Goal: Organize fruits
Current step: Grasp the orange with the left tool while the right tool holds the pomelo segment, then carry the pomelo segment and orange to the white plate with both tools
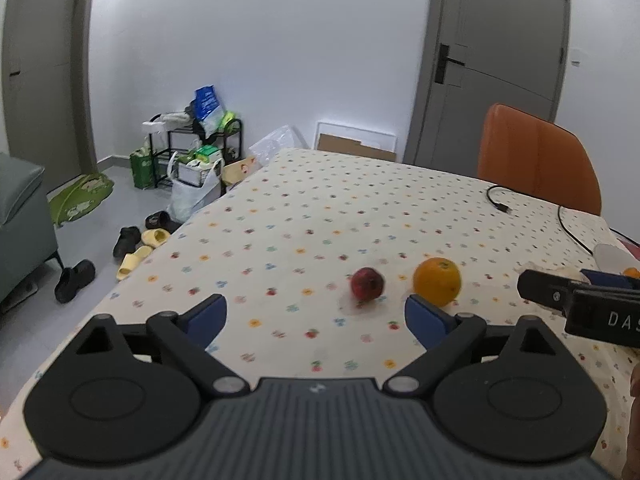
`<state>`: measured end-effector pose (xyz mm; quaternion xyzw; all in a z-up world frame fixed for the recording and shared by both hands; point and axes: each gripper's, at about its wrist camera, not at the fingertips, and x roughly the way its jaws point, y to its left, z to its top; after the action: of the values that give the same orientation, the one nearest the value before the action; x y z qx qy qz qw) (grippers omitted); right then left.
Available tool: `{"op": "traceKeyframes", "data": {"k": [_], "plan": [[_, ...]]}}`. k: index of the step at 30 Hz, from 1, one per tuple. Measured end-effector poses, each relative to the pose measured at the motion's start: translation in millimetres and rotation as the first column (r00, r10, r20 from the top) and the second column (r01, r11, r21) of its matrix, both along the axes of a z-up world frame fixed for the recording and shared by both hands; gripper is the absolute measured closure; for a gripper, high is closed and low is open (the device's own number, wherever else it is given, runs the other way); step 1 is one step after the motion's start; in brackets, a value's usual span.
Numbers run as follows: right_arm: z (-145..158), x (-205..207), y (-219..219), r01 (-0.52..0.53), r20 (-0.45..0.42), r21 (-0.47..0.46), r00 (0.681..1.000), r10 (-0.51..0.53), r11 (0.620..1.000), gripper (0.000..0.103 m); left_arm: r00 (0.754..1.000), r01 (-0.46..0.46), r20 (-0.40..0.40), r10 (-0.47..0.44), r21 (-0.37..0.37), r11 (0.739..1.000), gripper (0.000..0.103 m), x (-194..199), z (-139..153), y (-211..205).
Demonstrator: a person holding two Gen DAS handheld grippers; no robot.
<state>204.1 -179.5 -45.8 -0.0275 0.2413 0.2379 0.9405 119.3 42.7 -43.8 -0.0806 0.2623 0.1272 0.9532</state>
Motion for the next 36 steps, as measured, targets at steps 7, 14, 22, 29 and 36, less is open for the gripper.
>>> {"op": "traceKeyframes", "data": {"k": [7,14,22,29,36], "plan": [[7,-5,-12,-0.015,0.041,0.030,0.999,0.014,0.999,0.017,0.999,0.053,0.006,-0.053,0.034,0.998,0.024,11,1,-17],[11,1,-28,0.025,0.033,0.056,0.999,-0.027,0.998,0.017,0.995,0.100,0.018,-0.100,0.022,0.995,0.037,22,-1,-30],[12,5,-41,0.062,0.024,0.052,0.998,-0.063,0.997,0.017,0.989,0.147,0.017,-0.147,0.016,0.989,0.045,37,-5,-44],[13,8,-49,0.086,0.036,0.056,0.995,-0.088,0.995,0.017,0.986,0.168,-0.011,-0.168,0.011,0.986,0.048,52,-10,-52],[16,9,-57,0.124,0.040,0.063,0.991,-0.127,0.990,0.017,0.984,0.167,-0.057,-0.167,-0.006,0.986,0.068,65,-14,-58]]}}
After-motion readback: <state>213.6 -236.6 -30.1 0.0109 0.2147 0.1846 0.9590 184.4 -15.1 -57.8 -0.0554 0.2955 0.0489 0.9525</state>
